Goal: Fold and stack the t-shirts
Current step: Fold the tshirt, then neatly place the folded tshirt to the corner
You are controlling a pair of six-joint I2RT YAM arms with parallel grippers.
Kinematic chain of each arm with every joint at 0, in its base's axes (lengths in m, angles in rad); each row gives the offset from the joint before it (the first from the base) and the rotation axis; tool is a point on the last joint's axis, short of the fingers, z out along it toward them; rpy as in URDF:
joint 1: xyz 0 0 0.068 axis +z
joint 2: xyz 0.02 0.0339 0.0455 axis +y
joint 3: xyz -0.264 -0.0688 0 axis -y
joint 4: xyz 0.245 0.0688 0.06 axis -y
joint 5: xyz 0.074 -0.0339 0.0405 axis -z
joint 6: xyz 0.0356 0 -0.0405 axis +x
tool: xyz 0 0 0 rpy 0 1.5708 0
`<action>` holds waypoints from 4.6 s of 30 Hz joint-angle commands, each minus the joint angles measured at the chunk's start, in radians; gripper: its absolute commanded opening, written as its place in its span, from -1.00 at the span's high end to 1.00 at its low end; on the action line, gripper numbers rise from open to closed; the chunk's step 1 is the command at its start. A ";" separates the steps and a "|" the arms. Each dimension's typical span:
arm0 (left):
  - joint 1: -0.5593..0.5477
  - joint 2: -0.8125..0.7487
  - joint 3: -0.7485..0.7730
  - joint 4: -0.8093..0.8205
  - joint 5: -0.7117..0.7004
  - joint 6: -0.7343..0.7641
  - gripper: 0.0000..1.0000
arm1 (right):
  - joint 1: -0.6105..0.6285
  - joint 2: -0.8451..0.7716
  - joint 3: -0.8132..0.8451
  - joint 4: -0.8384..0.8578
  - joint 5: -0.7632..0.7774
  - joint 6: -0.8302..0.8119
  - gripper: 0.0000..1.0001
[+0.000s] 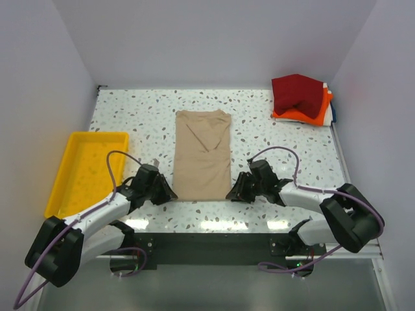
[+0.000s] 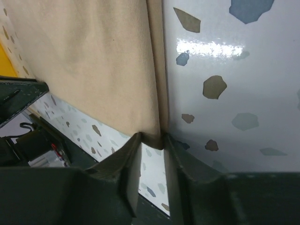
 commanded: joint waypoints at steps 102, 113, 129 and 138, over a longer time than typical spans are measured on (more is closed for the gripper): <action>0.354 1.203 1.250 0.156 0.211 0.117 0.56 | -0.357 0.911 1.299 -0.457 0.043 -0.481 -0.41; 0.354 1.214 1.241 0.164 0.234 0.095 0.63 | -0.285 0.949 1.312 -0.471 0.093 -0.464 -0.31; 0.354 1.123 1.316 -0.072 0.050 0.141 0.59 | -0.228 0.976 1.353 -0.517 0.222 -0.436 1.00; 0.344 0.894 1.194 -0.131 -0.024 0.158 0.53 | -0.228 0.937 1.339 -0.532 0.268 -0.471 1.00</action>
